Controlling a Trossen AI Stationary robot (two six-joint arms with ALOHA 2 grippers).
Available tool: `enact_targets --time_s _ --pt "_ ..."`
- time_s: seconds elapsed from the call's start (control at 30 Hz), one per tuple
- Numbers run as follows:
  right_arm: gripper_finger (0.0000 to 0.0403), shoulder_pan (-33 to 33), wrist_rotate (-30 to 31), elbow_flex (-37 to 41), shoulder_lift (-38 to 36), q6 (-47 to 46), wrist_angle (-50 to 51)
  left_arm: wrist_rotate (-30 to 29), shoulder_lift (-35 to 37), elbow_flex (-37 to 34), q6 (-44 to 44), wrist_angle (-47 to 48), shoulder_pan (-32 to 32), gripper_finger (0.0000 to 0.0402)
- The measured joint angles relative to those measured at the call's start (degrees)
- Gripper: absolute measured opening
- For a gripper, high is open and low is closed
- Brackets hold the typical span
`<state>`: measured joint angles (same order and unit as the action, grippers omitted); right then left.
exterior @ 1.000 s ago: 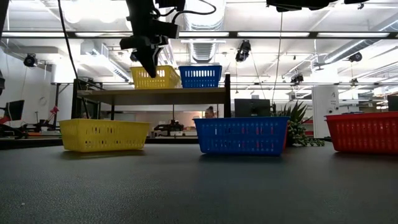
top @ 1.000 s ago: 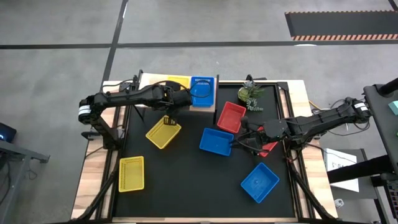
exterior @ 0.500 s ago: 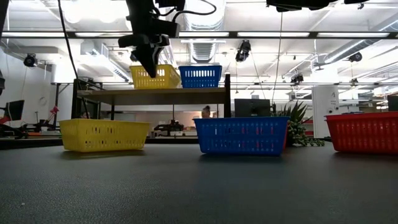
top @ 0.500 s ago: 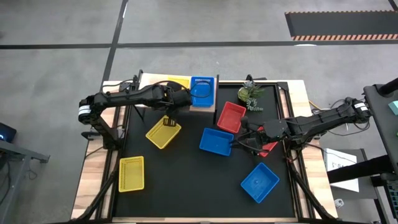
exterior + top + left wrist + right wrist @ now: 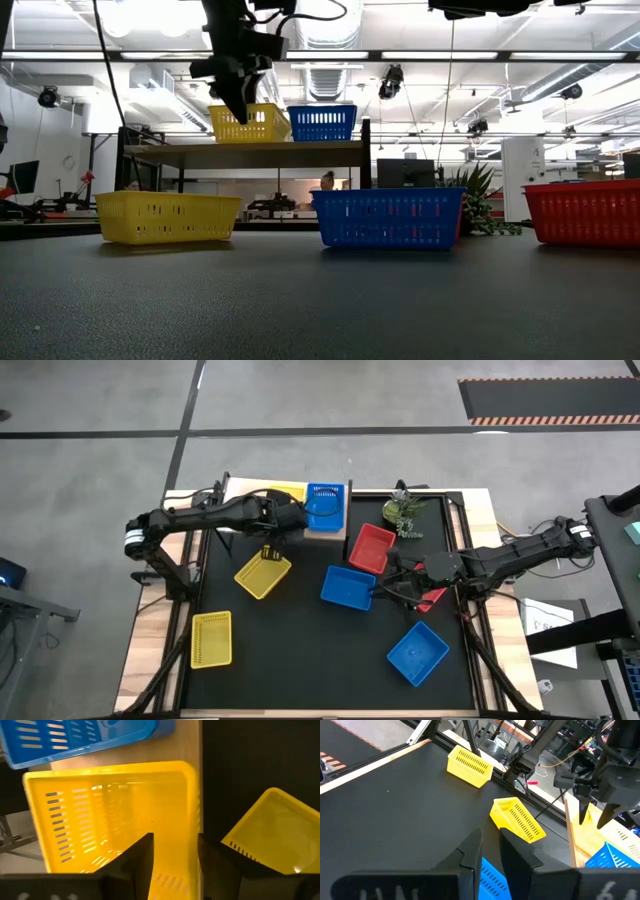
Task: Stack baskets on shelf by color
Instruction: Put the bottom right yellow bin on the shelf
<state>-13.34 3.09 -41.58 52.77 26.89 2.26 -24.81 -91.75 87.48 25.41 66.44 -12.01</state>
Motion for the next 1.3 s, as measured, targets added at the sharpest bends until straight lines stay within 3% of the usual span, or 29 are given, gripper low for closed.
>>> enact_targets --time_s 0.37,0.7,0.83,1.0,1.13,1.3 --pt "0.0058 0.0 0.0 0.0 0.0 0.1 0.0 -0.6 3.7 0.0 0.4 0.0 1.1 0.0139" --pt "0.0058 0.0 0.0 0.0 0.0 0.2 0.0 0.5 8.9 0.3 -8.6 0.0 10.9 0.0137" --pt "0.0058 0.0 0.0 0.0 0.0 0.9 0.0 0.1 9.4 -2.1 -12.5 -0.7 14.6 0.0106" --pt "0.0058 0.0 0.0 0.0 0.0 1.2 0.0 -5.5 9.4 -8.5 -13.0 -4.0 15.4 0.0015" --pt "0.0058 0.0 0.0 0.0 0.0 1.2 0.0 -10.1 9.4 -13.1 -13.0 -7.7 13.4 0.0004" --pt "0.0058 0.0 0.0 0.0 0.0 1.5 -0.1 -11.9 9.4 -17.1 -12.3 -14.4 10.2 0.0001"
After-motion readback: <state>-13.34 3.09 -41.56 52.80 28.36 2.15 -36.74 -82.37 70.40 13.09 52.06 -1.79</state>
